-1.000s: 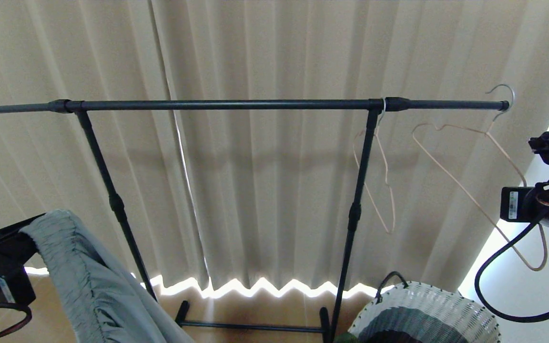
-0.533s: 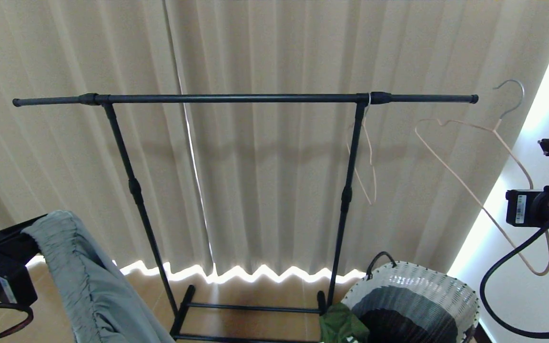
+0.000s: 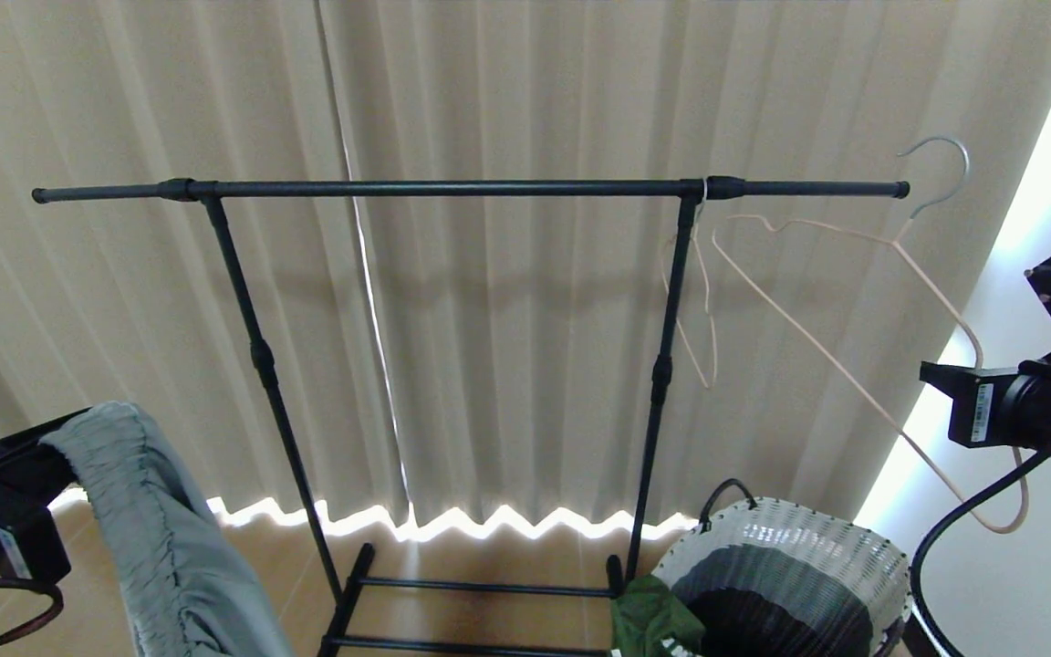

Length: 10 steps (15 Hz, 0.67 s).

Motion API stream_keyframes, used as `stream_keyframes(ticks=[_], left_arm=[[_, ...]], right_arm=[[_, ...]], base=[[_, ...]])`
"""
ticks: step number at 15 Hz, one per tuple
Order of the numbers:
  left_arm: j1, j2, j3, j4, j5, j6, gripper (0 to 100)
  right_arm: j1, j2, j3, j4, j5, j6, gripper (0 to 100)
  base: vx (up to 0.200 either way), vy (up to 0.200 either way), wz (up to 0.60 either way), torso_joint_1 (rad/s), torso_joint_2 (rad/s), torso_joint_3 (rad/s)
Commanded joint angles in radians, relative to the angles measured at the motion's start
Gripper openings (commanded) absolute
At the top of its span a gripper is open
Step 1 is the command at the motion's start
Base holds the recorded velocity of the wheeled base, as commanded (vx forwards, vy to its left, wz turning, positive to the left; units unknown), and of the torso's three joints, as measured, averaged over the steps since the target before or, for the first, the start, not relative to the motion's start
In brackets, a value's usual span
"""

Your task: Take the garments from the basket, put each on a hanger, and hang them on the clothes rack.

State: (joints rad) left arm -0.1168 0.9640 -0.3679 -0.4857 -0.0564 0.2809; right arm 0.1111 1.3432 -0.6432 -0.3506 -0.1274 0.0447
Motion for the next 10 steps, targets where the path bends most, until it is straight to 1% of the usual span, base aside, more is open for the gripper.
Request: stream_keyframes(ticks=[1,7,10], left_arm=[[0.0,0.001,0.0,-0.001,0.0,0.0,0],[0.0,0.001,0.001,-0.001,0.0,0.0,0],[0.002,-0.001,0.0,-0.001,0.0,0.0,0]], right_arm=[[0.007,-0.004,0.002,-0.001,0.0,0.0,0],[0.012,-0.03,0.007,0.001,0.026,-0.002,0],[0.042,-0.026,0.007,0.001,0.026,-0.003,0]], base=[[0.0,0.2,0.0,-0.002,0.0,0.007],[0.0,0.2,0.0,0.004,0.0,0.001],[0.0,0.2,0.0,-0.001,0.01,0.001]])
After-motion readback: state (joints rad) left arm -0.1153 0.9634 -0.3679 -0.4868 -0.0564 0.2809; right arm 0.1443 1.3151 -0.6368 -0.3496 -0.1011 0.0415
